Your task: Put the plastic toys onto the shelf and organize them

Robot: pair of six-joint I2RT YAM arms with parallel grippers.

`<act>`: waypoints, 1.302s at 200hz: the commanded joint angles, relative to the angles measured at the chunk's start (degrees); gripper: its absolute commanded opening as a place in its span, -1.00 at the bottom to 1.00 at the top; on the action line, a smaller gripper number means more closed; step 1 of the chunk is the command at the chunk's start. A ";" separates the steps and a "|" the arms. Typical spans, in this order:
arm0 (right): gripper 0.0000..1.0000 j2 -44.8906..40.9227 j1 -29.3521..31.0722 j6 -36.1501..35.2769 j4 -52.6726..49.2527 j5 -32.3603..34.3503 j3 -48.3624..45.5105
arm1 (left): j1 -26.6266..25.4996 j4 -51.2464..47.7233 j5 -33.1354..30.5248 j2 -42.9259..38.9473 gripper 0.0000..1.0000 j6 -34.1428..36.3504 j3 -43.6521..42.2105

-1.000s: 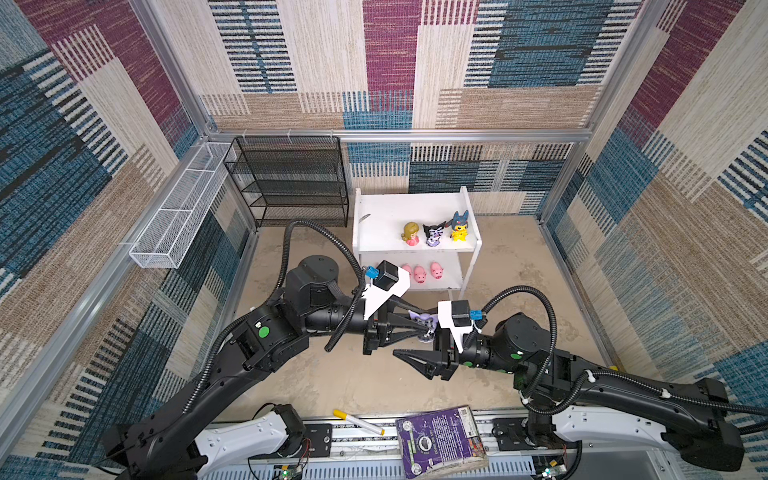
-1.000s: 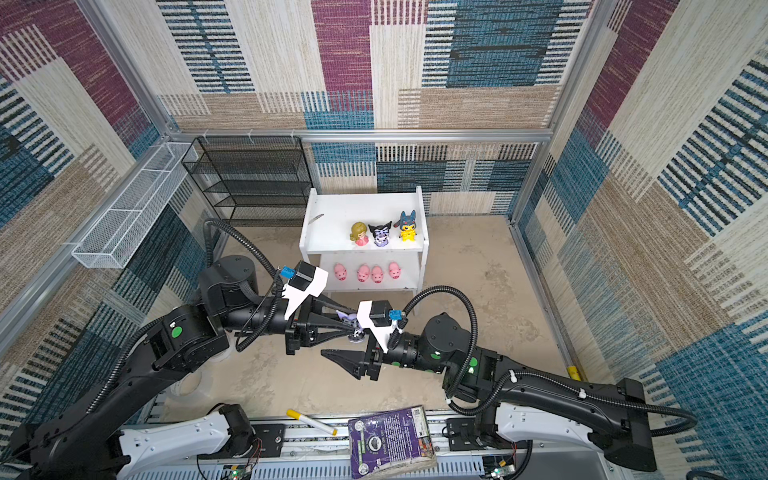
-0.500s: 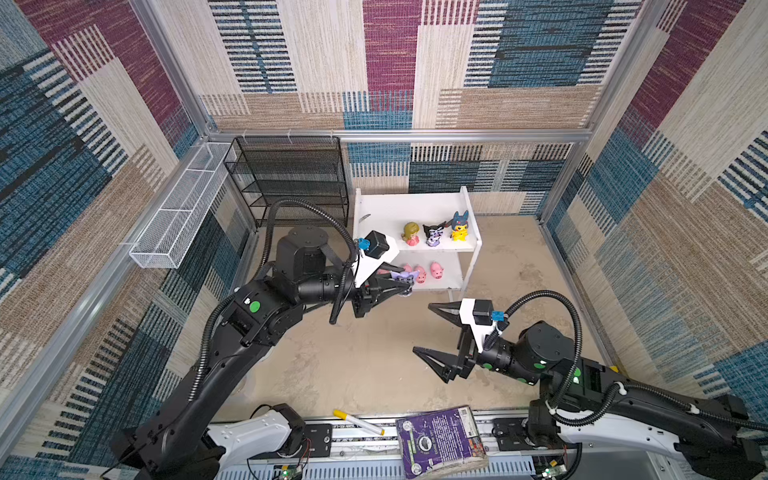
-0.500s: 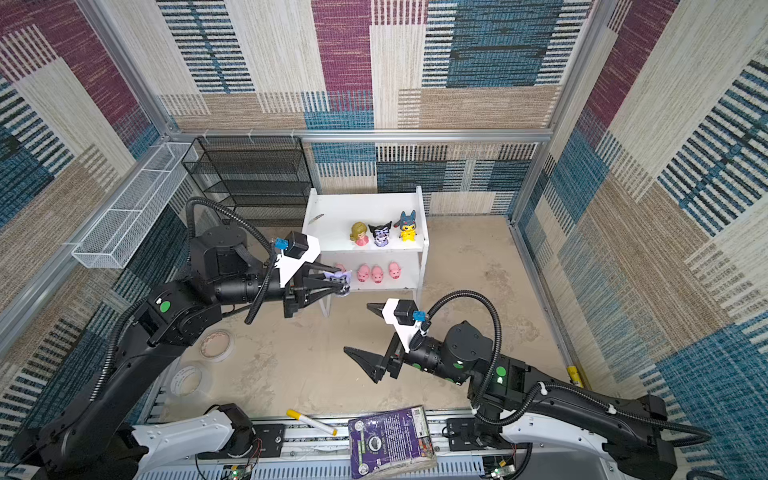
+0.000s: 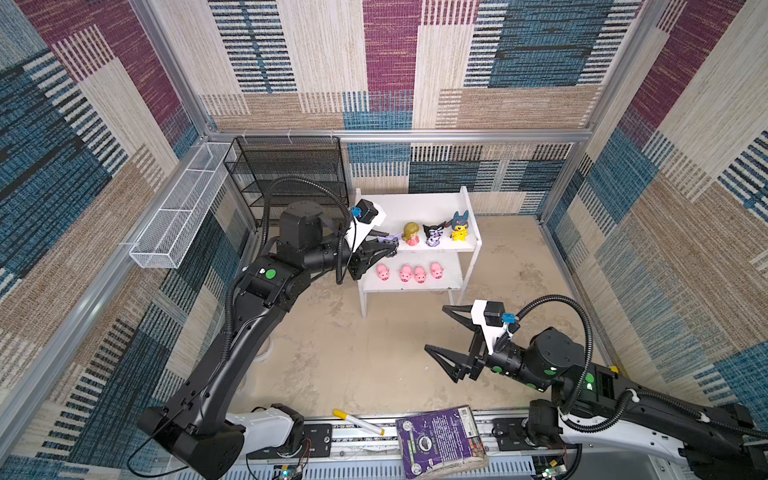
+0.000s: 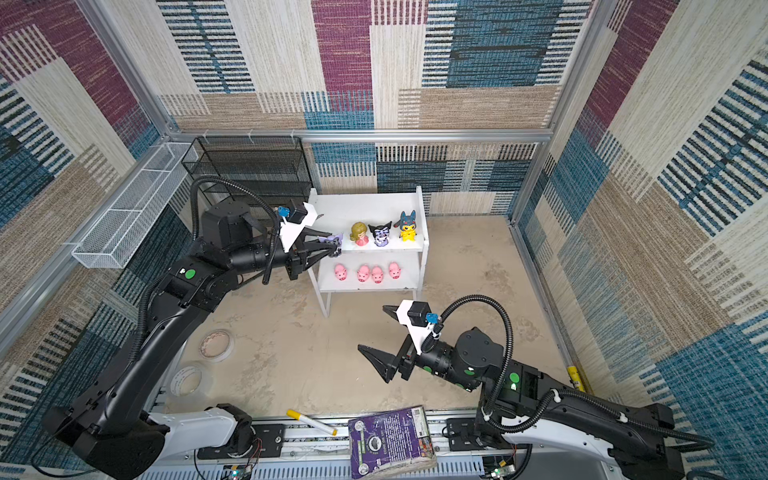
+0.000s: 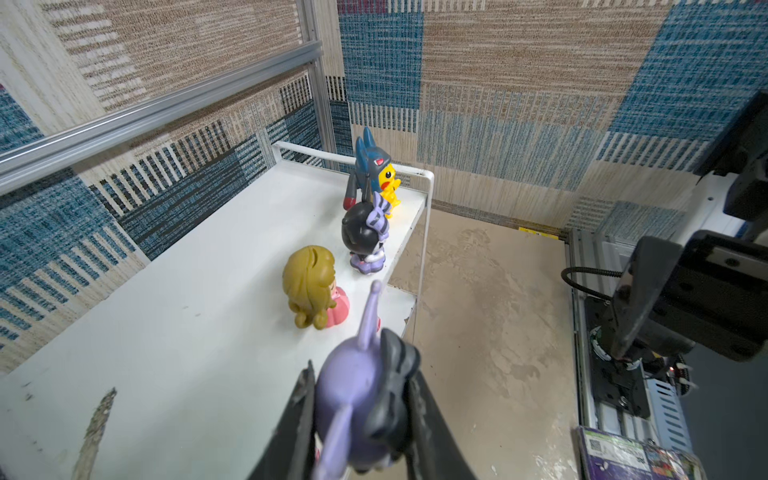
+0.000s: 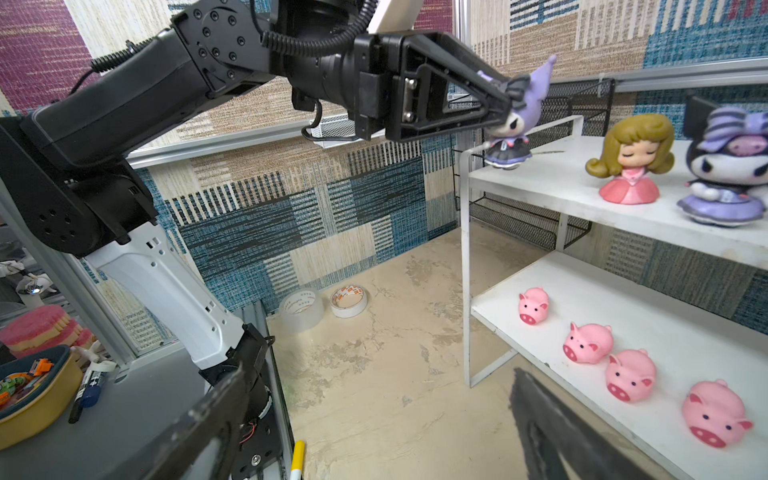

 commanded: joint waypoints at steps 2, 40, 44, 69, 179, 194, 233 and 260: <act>0.99 0.64 0.09 0.45 0.01 1.63 0.46 | 1.42 5.17 1.05 1.21 -0.87 0.92 0.00; 0.99 1.28 0.09 0.09 -0.25 6.70 1.09 | 4.77 7.23 2.58 2.62 -0.87 0.23 -0.26; 0.99 1.37 0.09 0.09 -0.33 7.33 1.15 | 5.13 7.88 2.97 2.60 -0.87 -0.15 -0.52; 0.99 2.58 0.10 -0.35 -0.98 8.63 1.71 | 7.15 10.30 5.56 2.76 -0.85 -1.76 -1.55; 0.99 2.61 0.09 0.44 -0.56 8.53 0.84 | 8.71 4.68 9.43 7.30 -0.83 2.83 0.55; 0.99 2.38 0.09 0.59 -0.56 8.51 0.81 | 8.74 4.93 9.23 7.26 -0.82 2.88 0.33; 0.99 1.99 0.09 0.96 -0.64 8.37 0.34 | 8.77 3.86 9.05 7.59 -0.81 3.22 1.05; 0.99 1.46 0.10 1.05 -0.72 8.31 0.05 | 8.71 3.87 9.27 7.55 -0.80 3.54 0.69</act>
